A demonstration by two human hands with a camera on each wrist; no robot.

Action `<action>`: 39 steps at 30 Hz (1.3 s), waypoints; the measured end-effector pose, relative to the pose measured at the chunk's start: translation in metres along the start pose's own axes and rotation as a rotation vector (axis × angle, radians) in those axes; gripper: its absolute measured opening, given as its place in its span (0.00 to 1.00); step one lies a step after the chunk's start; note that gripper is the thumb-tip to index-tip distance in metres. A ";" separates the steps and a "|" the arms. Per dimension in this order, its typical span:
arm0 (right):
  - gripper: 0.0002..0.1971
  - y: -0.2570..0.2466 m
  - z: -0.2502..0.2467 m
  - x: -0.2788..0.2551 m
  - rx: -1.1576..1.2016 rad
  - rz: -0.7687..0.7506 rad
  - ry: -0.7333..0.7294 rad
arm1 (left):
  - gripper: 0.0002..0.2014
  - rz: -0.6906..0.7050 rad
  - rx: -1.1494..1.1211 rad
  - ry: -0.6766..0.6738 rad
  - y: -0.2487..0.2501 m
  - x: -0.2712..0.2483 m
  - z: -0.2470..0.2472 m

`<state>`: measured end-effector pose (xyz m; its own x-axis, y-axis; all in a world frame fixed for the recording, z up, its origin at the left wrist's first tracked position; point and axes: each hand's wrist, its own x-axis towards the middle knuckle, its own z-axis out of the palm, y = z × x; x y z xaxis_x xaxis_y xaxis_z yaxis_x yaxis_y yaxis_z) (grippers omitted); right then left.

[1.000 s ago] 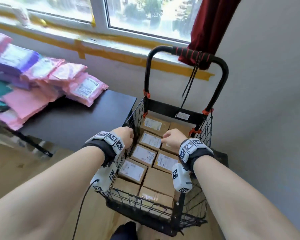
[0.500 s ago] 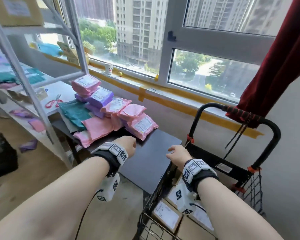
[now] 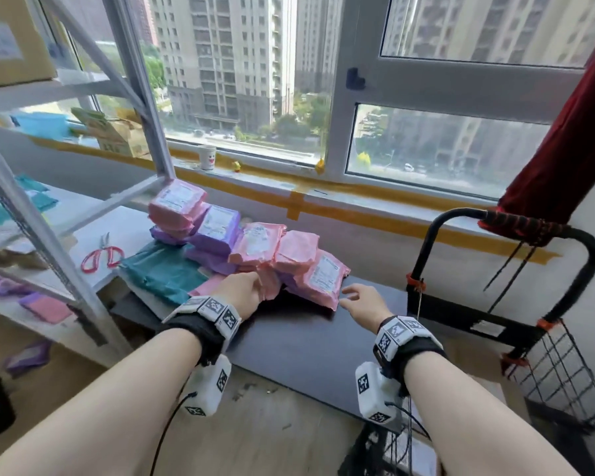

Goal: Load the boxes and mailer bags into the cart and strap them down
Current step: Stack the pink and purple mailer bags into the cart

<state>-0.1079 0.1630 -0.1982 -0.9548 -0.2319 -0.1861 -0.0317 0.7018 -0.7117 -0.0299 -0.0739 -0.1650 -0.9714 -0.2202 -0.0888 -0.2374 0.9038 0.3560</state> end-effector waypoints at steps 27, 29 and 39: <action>0.24 -0.013 0.084 0.257 0.527 0.327 0.000 | 0.19 0.091 -0.188 -0.211 -0.020 0.239 0.067; 0.26 -0.011 0.086 0.258 0.549 0.332 0.018 | 0.19 0.092 -0.201 -0.214 -0.020 0.242 0.068; 0.23 -0.017 0.045 0.218 0.697 0.232 0.165 | 0.20 0.091 -0.272 -0.200 -0.011 0.235 0.050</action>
<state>-0.3021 0.0702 -0.2576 -0.9479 0.0125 -0.3182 0.3173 0.1191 -0.9408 -0.2554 -0.1170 -0.2365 -0.9755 -0.0423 -0.2159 -0.1673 0.7797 0.6033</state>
